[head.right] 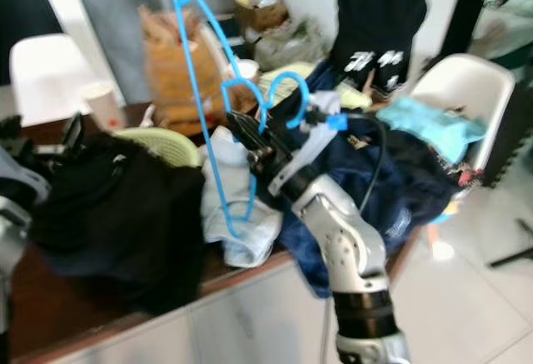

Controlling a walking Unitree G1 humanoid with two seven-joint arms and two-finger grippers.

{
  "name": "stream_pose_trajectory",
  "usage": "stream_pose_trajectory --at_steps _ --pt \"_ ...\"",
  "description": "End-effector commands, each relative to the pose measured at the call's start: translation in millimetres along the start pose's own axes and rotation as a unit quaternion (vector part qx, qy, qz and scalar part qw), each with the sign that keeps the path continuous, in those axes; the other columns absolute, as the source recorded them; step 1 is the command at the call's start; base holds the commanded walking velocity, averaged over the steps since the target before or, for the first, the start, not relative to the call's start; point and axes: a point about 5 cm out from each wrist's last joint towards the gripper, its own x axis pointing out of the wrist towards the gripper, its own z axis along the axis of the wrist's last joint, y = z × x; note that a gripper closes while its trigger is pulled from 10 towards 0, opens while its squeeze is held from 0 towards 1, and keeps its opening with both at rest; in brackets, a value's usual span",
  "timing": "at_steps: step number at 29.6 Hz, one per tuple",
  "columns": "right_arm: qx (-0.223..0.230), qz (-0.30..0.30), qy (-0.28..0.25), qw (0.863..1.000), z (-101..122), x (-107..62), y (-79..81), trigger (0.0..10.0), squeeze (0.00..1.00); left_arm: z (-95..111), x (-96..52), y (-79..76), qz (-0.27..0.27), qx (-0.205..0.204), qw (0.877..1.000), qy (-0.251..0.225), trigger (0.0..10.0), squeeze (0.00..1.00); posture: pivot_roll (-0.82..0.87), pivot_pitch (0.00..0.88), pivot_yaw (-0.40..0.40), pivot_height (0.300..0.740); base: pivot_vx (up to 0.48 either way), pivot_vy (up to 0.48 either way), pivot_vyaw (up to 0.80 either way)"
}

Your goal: Hang hanger

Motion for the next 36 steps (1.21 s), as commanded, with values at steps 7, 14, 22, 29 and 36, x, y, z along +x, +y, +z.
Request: stream_pose_trajectory --at_steps 7,14,22,29,36 --pt "-0.011 0.003 0.007 1.000 -2 -1.8 2.0 10.0 0.00 -12 1.3 -1.4 0.019 -0.012 0.999 0.024 10.0 0.00 0.05 0.000 0.004 0.740 0.000 0.000 -0.51" --pt "-0.025 0.005 0.023 0.999 -11 -2.6 3.3 10.0 0.00 -23 -2.3 -11.1 0.012 -0.035 0.998 0.045 10.0 0.00 0.05 0.000 0.002 0.740 0.000 0.000 0.00" --pt "-0.034 0.009 0.039 0.999 -19 -4.7 5.1 10.0 0.00 -30 -6.6 -15.9 0.030 -0.054 0.997 0.055 10.0 0.00 0.05 0.000 0.000 0.740 0.000 -0.374 0.00" --pt "-0.046 0.004 0.054 0.997 -26 -8.1 3.7 10.0 0.00 -25 -6.8 6.3 0.103 -0.044 0.993 0.031 10.0 0.00 0.05 0.000 0.004 0.740 0.000 -0.137 0.00" --pt "-0.054 -0.002 0.067 0.996 -32 -10.6 0.6 10.0 0.00 -23 -10.4 30.9 0.161 -0.023 0.986 0.025 10.0 0.00 0.05 0.000 0.000 0.740 0.000 0.000 0.00"
